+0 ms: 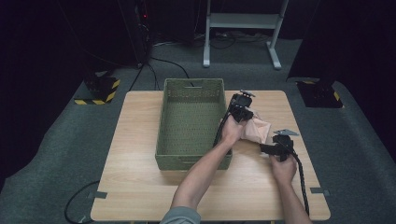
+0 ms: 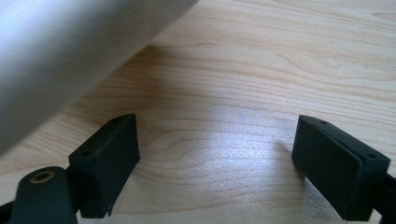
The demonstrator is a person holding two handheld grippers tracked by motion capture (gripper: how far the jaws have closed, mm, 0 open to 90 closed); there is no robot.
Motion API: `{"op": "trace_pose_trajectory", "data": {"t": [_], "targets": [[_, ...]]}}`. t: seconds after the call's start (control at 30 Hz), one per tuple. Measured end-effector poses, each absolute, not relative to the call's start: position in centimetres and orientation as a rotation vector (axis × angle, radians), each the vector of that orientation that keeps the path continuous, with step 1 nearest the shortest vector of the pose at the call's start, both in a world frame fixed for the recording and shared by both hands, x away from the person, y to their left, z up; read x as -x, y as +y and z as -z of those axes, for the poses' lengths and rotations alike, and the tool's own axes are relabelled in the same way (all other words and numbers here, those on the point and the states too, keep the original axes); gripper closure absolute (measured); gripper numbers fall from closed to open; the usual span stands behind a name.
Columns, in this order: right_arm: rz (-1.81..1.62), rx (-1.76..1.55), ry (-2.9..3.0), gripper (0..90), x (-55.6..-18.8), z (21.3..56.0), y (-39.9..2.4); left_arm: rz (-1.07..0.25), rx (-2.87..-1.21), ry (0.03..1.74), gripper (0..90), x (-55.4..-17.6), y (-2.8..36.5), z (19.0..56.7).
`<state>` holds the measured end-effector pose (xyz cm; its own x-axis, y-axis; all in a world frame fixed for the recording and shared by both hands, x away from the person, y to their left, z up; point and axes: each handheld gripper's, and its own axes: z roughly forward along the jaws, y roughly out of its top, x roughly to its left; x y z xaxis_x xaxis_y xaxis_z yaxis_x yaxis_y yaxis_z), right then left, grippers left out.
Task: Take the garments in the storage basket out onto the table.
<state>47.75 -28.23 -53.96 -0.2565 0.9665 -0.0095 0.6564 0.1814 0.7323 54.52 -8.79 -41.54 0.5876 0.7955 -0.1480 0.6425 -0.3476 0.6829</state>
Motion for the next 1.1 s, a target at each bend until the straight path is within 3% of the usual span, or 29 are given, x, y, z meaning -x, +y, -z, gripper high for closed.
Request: {"op": "trace_pose_trajectory", "data": {"t": [0.8,0.9,0.93,1.07,1.1], "targets": [[-0.855,-1.518,1.985,14.5,-47.76,53.96,-28.25,-0.208,-2.094,1.195,79.7,-55.12,-8.56,42.21],[-0.855,-1.517,1.985,14.5,-47.77,53.97,-28.26,-0.183,-2.085,1.187,72.4,-55.18,-8.44,42.37],[-0.855,-1.516,1.985,14.5,-47.77,53.97,-28.26,-0.165,-2.078,1.177,60.1,-55.18,-8.43,42.46],[-0.856,-1.517,1.984,14.5,-47.77,53.97,-28.26,-0.192,-2.082,1.146,39.5,-55.05,-8.56,42.36],[-0.856,-1.516,1.985,14.5,-47.77,53.97,-28.26,-0.208,-2.075,1.149,39.5,-54.96,-8.60,42.25]]}}
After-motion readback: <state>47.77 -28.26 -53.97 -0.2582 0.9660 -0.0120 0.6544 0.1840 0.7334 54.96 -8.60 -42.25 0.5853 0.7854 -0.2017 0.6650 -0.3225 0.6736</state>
